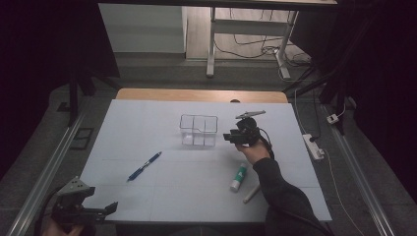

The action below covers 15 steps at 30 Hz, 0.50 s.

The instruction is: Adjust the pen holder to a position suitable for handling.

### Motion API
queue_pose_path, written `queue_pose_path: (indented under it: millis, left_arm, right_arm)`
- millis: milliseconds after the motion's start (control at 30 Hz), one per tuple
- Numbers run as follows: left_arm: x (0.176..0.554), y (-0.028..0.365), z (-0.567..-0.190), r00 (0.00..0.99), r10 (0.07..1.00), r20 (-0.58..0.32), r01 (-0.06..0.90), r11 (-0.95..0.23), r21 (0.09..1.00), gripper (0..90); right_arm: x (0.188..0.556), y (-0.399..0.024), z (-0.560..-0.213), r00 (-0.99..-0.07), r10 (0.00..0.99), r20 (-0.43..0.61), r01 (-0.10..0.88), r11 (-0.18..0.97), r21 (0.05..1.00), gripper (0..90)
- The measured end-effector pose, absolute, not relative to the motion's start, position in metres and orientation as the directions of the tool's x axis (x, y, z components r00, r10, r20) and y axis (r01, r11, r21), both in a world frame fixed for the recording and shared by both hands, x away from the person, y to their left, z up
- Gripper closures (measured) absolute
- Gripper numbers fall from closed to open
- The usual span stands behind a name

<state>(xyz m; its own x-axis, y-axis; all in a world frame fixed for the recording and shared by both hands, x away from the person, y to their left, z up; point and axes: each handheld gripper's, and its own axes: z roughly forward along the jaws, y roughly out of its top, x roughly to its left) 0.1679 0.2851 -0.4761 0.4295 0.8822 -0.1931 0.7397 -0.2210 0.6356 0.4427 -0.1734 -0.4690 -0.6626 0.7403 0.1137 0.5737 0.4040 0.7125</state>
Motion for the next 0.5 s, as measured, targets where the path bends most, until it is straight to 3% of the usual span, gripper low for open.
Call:
queue_pose_path:
  millis: [500]
  left_arm:
    - [0.167,0.287,-0.475,0.446,0.871,-0.205,0.726,-0.218,0.653,1.6]
  right_arm:
    - [0.383,-0.187,-0.452,-0.752,0.654,0.077,0.490,0.477,0.730,26.2]
